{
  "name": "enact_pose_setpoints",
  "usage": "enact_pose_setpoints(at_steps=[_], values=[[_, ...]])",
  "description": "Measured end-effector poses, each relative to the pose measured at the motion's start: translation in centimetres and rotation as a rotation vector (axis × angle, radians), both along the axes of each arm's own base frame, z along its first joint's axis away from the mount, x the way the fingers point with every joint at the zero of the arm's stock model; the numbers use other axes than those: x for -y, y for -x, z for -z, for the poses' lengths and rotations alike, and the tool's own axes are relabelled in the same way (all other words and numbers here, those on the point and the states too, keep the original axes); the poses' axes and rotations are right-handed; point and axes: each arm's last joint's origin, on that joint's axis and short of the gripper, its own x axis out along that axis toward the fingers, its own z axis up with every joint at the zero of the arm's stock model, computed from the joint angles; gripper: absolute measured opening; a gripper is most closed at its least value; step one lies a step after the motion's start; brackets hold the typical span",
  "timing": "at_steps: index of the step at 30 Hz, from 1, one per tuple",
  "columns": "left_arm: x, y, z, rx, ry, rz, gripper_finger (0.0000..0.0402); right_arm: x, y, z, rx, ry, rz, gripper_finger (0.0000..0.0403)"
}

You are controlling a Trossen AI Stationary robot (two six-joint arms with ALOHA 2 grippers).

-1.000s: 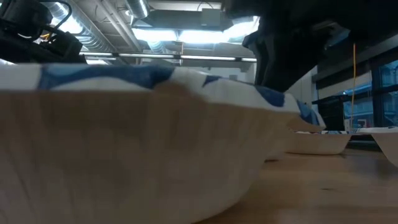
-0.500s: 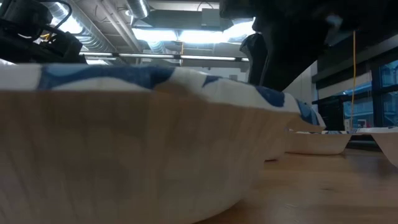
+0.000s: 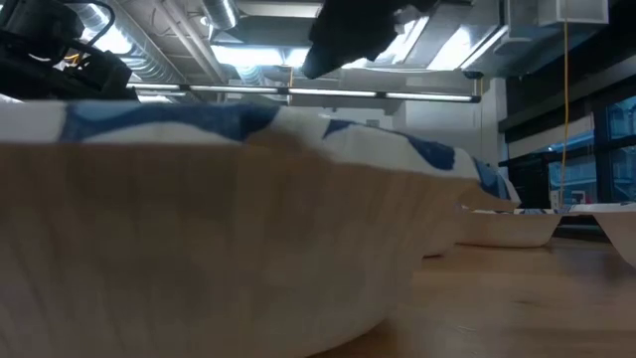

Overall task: Nest bowls inside each other
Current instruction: Stack the white bowl on top of the other white bowl

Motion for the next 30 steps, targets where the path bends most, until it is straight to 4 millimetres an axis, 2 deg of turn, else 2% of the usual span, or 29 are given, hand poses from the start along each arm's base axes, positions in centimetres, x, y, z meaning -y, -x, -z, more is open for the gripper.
enact_pose_setpoints(at_steps=[4,12,18,25,30], values=[[0.0,0.0,0.0,0.000,0.000,0.000,0.0160,0.8,-0.6,0.3,-0.009,-0.041,0.003,0.0186],[0.0,0.0,0.0,-0.001,0.000,0.000,0.0160,1.6,-2.3,2.6,-0.016,-0.072,-0.007,0.0157],[0.0,0.0,0.0,-0.001,0.000,0.000,0.0160,2.7,-3.3,4.2,-0.039,-0.077,0.036,0.0153],[0.0,0.0,0.0,-0.002,-0.001,0.000,0.0160,2.8,-3.9,7.5,-0.129,-0.097,0.026,0.0153],[0.0,0.0,0.0,-0.002,-0.001,0.000,0.0160,2.8,-4.0,8.1,-0.145,-0.111,0.063,0.0152]])
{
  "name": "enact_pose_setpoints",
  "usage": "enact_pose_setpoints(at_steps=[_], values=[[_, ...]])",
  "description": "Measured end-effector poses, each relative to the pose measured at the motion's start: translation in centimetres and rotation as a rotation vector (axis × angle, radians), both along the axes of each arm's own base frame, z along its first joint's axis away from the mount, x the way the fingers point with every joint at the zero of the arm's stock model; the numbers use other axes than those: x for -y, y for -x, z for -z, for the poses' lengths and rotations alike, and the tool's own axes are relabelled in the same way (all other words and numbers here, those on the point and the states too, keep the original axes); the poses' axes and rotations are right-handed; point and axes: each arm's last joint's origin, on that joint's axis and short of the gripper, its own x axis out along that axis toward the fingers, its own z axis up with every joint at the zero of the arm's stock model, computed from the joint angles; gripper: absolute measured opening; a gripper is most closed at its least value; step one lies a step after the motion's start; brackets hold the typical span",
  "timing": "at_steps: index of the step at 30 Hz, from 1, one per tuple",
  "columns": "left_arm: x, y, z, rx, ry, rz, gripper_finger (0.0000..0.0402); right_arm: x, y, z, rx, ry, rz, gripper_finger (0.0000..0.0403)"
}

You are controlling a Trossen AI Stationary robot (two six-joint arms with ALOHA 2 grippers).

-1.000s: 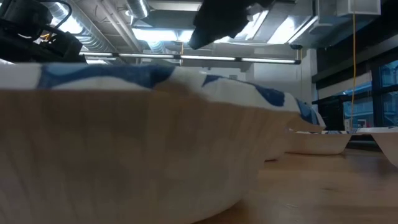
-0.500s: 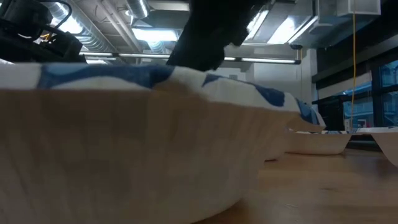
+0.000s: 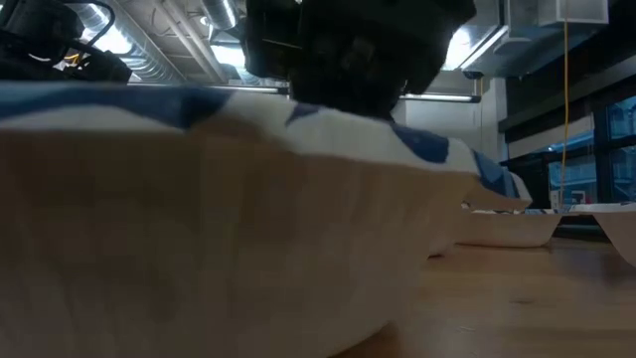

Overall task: Nest bowls inside each other
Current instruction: Stack the white bowl on top of the other white bowl

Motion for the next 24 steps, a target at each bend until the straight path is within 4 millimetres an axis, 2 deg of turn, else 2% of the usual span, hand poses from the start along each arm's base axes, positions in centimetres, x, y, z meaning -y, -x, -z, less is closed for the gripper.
enact_pose_setpoints(at_steps=[6,15,20,24], values=[[0.0,0.0,0.0,0.000,0.000,0.000,0.0160,0.2,-0.4,-0.6,0.022,-0.006,0.010,0.0129],[0.0,0.0,0.0,0.000,-0.001,0.000,0.0160,1.5,-1.4,-1.8,0.037,-0.051,0.018,0.0012],[0.0,0.0,0.0,-0.001,-0.001,0.000,0.0160,2.3,-1.8,-2.4,0.032,-0.036,0.043,0.0015],[0.0,0.0,0.0,-0.001,-0.001,0.000,0.0160,3.5,-2.1,-3.7,-0.009,-0.017,0.060,0.0006]])
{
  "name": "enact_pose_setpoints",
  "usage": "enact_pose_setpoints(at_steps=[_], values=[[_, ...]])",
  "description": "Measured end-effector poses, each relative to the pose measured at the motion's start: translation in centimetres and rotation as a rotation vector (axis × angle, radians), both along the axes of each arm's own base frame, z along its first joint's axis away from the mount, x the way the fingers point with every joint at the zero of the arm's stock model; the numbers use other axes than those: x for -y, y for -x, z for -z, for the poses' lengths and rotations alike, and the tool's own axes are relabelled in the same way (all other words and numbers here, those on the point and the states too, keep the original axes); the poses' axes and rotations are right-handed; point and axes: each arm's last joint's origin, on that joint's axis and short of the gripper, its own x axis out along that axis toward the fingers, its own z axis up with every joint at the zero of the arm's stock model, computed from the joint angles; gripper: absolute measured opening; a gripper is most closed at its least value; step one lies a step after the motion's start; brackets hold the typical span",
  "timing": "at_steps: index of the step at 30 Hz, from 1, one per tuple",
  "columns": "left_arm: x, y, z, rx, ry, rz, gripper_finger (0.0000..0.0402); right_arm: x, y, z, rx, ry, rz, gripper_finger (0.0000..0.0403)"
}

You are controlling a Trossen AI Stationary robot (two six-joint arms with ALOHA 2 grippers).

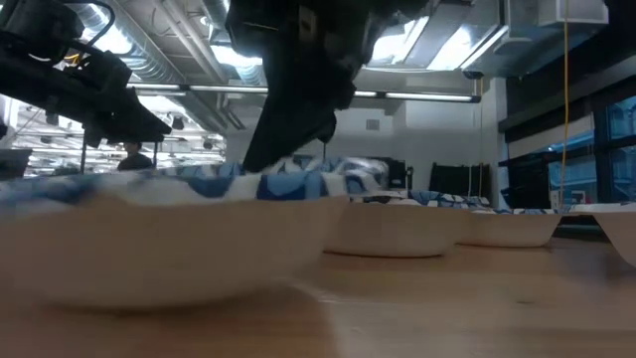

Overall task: Nest bowls inside each other
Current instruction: Stack the white bowl on top of the other white bowl

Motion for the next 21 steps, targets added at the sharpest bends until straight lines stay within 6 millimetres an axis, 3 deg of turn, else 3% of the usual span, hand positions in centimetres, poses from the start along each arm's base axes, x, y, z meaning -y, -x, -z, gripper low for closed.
enact_pose_setpoints(at_steps=[12,21], values=[[0.0,0.0,0.0,-0.068,-0.081,0.017,0.0160,1.1,-0.9,-7.8,0.021,0.063,-0.075,0.0005],[0.0,0.0,0.0,-0.070,-0.085,0.018,0.0160,2.7,0.9,-9.3,-0.137,0.147,-0.053,0.0006]])
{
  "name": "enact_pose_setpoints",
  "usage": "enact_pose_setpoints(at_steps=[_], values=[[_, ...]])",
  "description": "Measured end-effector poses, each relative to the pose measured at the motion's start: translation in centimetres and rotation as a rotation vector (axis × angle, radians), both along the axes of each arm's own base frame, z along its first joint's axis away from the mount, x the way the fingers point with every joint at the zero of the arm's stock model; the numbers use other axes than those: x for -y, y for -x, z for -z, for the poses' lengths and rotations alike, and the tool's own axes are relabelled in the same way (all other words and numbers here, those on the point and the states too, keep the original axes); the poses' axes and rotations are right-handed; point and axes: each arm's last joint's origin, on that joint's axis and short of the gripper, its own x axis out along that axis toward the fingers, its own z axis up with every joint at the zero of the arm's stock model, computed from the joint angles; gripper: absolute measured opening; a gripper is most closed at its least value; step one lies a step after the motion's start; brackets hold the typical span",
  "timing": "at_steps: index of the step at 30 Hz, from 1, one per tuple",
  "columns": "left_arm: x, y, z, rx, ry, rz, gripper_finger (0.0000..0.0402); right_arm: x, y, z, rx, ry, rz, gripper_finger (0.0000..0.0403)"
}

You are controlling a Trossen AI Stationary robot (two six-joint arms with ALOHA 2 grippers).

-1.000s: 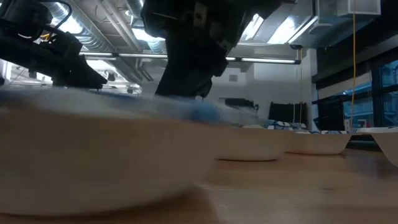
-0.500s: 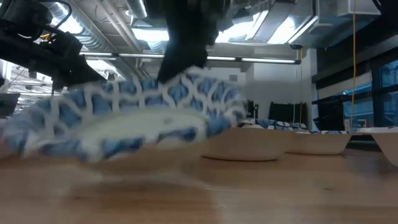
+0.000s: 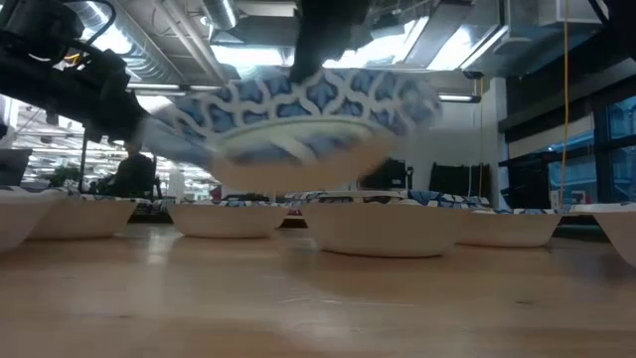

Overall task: Nest bowls inside each other
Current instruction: Stack the white bowl on top of the other white bowl

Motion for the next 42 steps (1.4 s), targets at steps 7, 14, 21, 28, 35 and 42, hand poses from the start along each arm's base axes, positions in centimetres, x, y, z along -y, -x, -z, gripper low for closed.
enact_pose_setpoints(at_steps=[7,14,21,28,35,42], values=[[0.0,0.0,0.0,0.000,0.000,0.000,0.0160,1.1,0.1,-0.1,-0.010,0.021,0.002,0.0007],[0.0,0.0,0.0,0.000,0.000,-0.001,0.0160,2.9,1.2,-2.3,0.017,0.028,0.019,0.0008],[0.0,0.0,0.0,0.000,0.000,-0.001,0.0160,4.6,3.4,-6.7,0.133,0.060,0.075,0.0008],[0.0,0.0,0.0,0.000,0.000,0.000,0.0160,5.0,5.6,-5.6,0.090,0.069,0.107,0.0009],[0.0,0.0,0.0,-0.003,-0.004,0.000,0.0160,5.3,9.9,-2.2,0.271,-0.034,0.191,0.0009],[0.0,0.0,0.0,-0.010,-0.013,0.003,0.0160,6.9,14.0,1.2,0.321,-0.089,0.329,0.0009]])
